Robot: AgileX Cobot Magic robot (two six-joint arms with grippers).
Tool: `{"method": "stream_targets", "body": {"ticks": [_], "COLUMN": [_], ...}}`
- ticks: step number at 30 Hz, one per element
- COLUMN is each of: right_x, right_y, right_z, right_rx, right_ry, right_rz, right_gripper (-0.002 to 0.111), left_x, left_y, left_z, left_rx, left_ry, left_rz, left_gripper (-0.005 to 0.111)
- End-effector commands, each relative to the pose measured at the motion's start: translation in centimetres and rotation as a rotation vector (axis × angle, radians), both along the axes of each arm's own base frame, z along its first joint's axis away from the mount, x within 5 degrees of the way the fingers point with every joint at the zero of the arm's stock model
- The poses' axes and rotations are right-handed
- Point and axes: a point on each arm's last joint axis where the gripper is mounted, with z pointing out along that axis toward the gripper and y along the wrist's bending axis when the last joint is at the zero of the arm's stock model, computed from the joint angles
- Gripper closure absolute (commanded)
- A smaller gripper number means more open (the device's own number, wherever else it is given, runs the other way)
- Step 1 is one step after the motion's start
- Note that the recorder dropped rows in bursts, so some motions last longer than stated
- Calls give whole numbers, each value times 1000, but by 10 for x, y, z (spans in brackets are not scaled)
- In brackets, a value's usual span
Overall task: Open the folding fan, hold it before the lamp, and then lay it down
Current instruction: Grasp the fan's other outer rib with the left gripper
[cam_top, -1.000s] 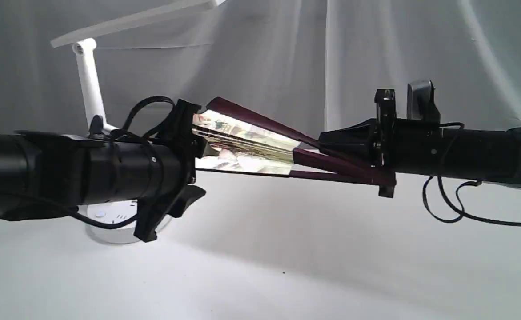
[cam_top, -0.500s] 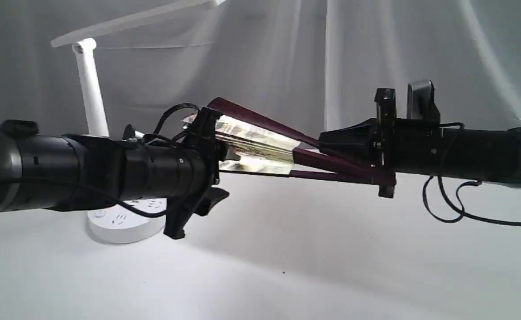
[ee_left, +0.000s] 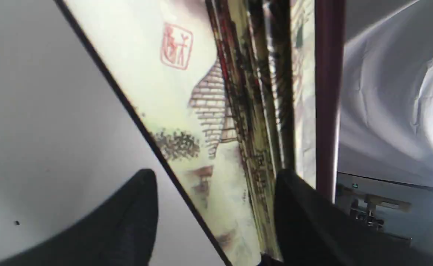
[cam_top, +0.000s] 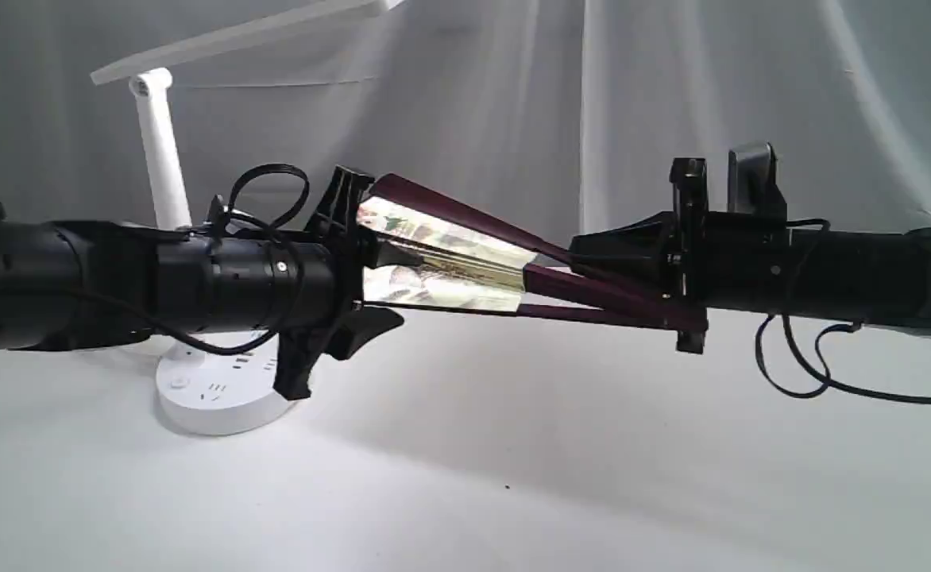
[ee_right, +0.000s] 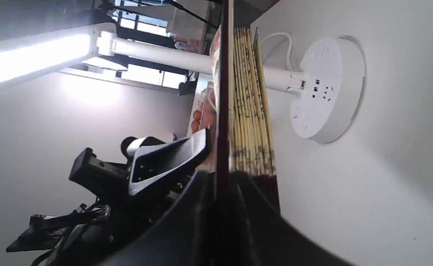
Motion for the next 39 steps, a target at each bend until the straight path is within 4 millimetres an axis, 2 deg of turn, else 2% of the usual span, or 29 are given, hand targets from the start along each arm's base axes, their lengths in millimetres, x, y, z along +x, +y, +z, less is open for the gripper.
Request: {"method": "stream_targets", "body": {"ticks": [1,8,11,18,27,30,33,36,39], "right_x": [-1,-1,-1,-1,-1,-1,-1,-1,-1], "right_y": [1,1,1,1,1,1,1,1,1], "right_z": [7,7,7,7,7,7,7,7,7], "right_rx": [32,32,32,32,32,32,32,32,32], "right_ry": [-11,-11,-9,-9,-9,-9,-9,-9,-9], "right_rz": [-4,-4,-4,-4,-4,-4,-4,-4,-4], "right_gripper": [108,108,108,108,108,108,108,108,108], "left_x": [3,3,8,24,26,25,25,24,24], "left_y": [0,-7,-9,-15,-18,-20,-21,-21,-22], "left_z": [-9,-27,-24,-2,-14,-16,-19,-19,-18], "left_rx": [10,-24,-25,-42,-56,-58,-58,-58,-47], "left_ry": [17,93,75,-13,21,26,32,28,8], "left_rz": [3,3,0,-8,-19,-31,-35,-44,-69], "left_gripper": [61,61,61,61,62,71,91,104,107]}}
